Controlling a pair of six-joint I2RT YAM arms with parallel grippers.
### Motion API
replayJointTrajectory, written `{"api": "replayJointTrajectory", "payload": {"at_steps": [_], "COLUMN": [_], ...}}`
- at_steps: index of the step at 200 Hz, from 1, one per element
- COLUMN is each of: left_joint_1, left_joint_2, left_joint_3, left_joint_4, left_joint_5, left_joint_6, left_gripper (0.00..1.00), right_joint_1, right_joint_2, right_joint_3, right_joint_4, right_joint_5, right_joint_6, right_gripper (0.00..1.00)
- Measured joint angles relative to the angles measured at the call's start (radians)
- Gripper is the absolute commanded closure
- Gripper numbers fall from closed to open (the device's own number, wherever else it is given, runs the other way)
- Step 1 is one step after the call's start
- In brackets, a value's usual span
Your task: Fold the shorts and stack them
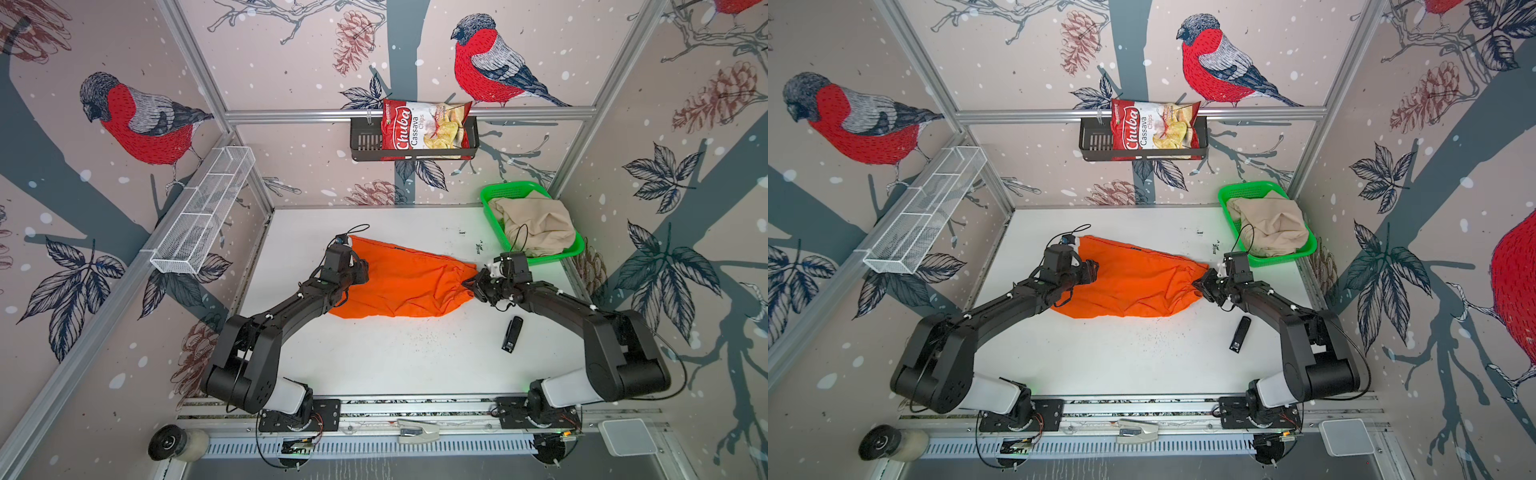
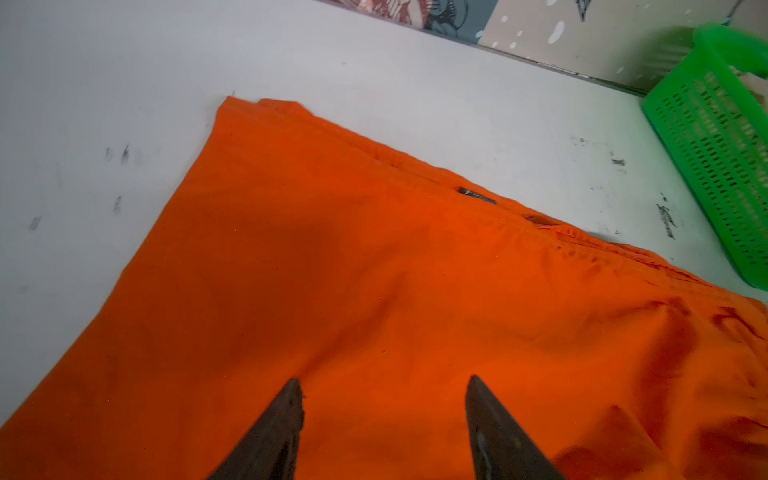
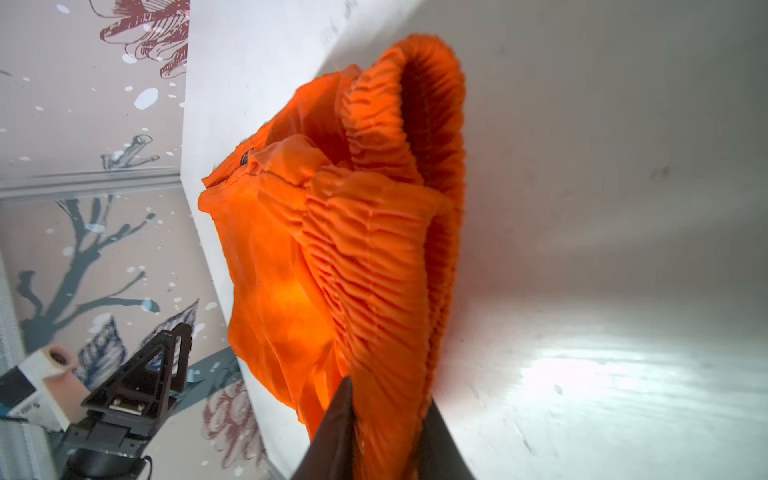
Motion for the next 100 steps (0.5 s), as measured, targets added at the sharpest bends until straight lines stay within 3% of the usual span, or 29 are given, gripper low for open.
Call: {"api": "replayJointTrajectory", "payload": {"at_steps": [37, 100], "left_joint_1": [0.065, 0.075], "left_joint_2": [0.055, 0.118], "left_joint_3": [0.033, 0.045], "left_joint_4": [-0.068, -0.098], "left_joint_5": [0.06, 0.146], "left_joint_6": [-0.029, -0.061], "left_gripper": [0.38, 0.39], "right_joint_1": [0.0, 0.0], "right_joint_2": [-0.009, -0.001], "right_joint_3": [0.134, 0.338], "right_joint_4": [-0.174, -0.37], "right_joint_5": [0.057, 0.156], "right_joint_6": [-0.1, -0.21], "right_gripper": [0.78, 0.79]}}
